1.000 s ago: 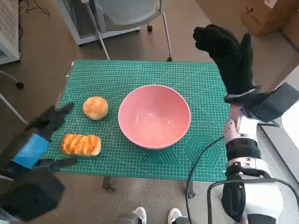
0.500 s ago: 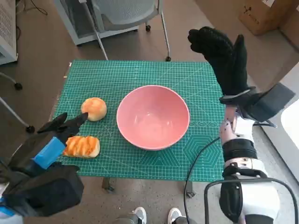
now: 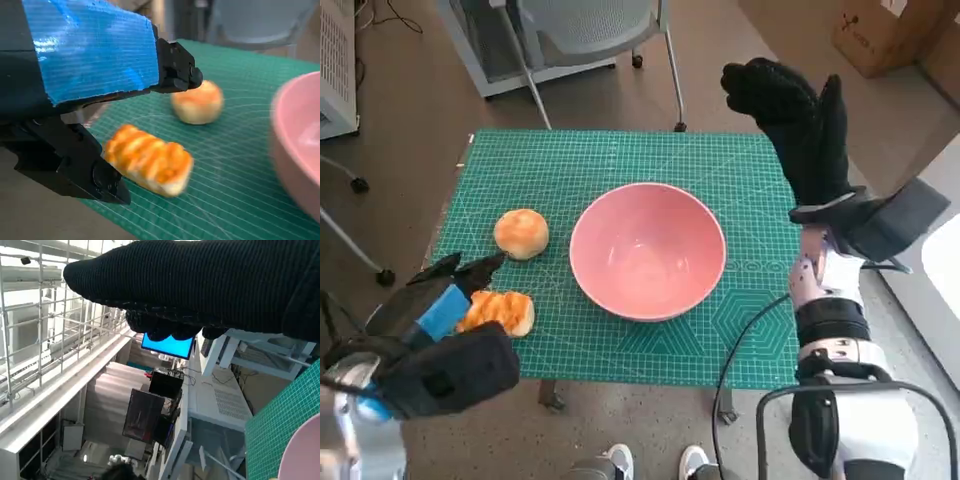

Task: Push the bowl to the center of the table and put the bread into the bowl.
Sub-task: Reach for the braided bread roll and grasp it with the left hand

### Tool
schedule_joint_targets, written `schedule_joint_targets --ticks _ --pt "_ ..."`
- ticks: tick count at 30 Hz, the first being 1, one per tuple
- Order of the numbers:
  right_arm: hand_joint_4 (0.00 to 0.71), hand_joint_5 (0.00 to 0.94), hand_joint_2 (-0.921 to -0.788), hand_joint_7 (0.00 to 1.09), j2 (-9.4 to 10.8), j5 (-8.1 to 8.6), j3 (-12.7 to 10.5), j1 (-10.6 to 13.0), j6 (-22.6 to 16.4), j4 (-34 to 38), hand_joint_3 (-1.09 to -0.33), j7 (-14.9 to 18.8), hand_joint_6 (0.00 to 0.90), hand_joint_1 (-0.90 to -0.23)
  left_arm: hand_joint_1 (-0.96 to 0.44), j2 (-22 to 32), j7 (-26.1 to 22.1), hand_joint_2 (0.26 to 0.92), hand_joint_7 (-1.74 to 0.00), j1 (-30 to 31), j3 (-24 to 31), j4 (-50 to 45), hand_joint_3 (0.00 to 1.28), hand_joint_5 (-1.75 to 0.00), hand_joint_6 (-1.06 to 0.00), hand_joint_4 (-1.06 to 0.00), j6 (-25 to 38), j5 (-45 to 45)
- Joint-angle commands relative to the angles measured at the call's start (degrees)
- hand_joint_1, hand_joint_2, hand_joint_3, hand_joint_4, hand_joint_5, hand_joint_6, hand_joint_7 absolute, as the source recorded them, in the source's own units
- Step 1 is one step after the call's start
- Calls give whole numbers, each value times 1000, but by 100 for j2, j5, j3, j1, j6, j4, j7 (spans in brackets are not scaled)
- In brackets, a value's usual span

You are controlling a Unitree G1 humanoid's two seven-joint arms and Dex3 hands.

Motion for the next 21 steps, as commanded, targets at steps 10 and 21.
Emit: schedule_joint_targets --ticks 10,21 --pt "208 0 -921 2 -28 38 -18 152 190 92 -774 86 366 -677 93 -368 45 723 -18 -570 -694 1214 37 -6 -384 -155 -118 859" --pt "210 2 -921 9 -30 110 -78 159 358 75 -759 229 382 -684 120 -685 -60 740 -22 -860 -724 2004 46 -18 -434 -221 -543 793"
